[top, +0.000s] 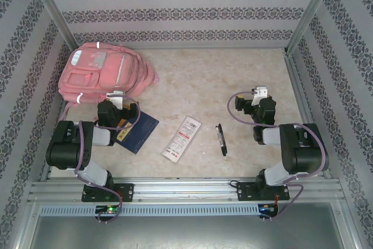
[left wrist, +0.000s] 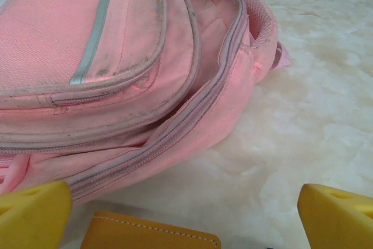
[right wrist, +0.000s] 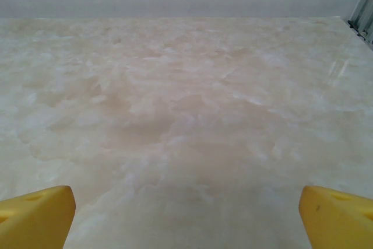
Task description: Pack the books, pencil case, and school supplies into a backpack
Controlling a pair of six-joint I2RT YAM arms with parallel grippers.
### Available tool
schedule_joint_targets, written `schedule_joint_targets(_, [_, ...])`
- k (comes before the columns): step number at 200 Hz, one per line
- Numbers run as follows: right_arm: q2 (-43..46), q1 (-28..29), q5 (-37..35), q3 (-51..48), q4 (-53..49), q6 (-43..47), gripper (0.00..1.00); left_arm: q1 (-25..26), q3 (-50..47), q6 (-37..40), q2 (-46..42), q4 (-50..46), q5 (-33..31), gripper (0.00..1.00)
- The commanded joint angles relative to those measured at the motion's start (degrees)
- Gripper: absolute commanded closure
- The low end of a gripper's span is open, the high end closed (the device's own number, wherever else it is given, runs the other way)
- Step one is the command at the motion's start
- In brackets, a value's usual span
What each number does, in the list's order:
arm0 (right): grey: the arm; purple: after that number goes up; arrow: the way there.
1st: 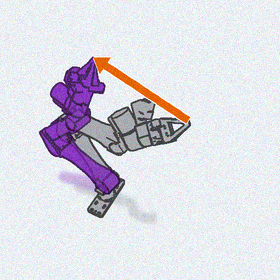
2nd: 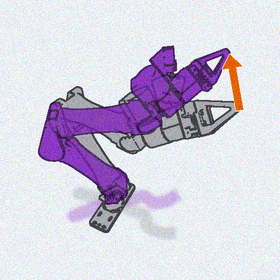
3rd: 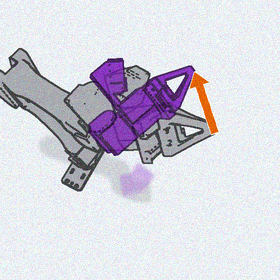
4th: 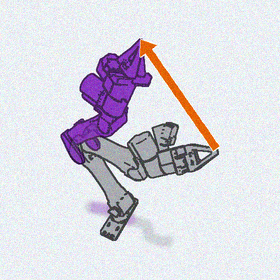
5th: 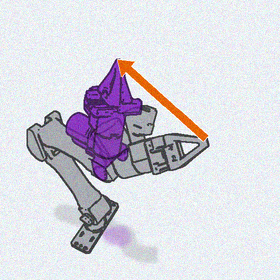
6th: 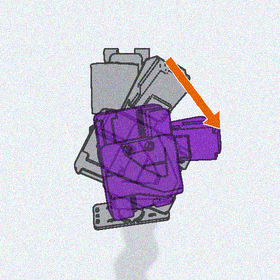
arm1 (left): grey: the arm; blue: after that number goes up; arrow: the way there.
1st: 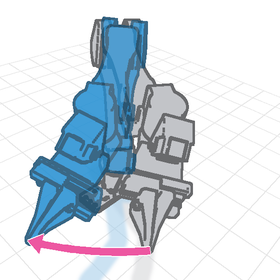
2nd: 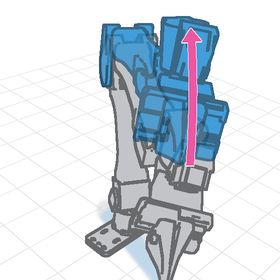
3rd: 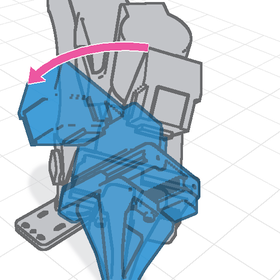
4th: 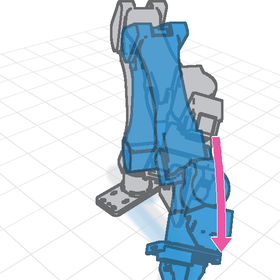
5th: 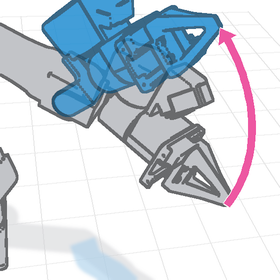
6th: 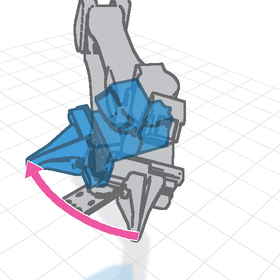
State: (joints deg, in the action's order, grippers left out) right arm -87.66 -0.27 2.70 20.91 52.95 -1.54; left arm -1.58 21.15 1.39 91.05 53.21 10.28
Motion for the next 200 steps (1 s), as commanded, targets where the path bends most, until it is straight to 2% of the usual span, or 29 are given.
schedule_joint_targets(1, [0.1,-0.6,1.3,0.8,1.0,-0.7,0.02,-0.3,0.5,-0.3,0.3,2.2,0.4,0.01])
schedule_joint_targets(91, [0.1,-0.6,1.2,0.8,1.0,-0.7,0.02,-0.4,0.6,-0.4,0.3,2.1,0.4,0.01])
schedule_joint_targets(110, [0.1,-0.6,1.2,0.8,1.0,-0.7,0.02,-0.3,1.3,-1.6,0.3,0.7,-3.6,0.01])
schedule_joint_targets(184, [0.1,-0.6,0.1,0.8,1.1,-1.0,0.02,-0.3,1.2,-1.7,0.3,1.0,-4.0,0.01])
schedule_joint_targets(200, [3.1,-0.4,-7.1,0.6,-1.4,-3.0,0.02,0.7,0.0,-2.8,-4.1,-0.4,-11.6,0.01])
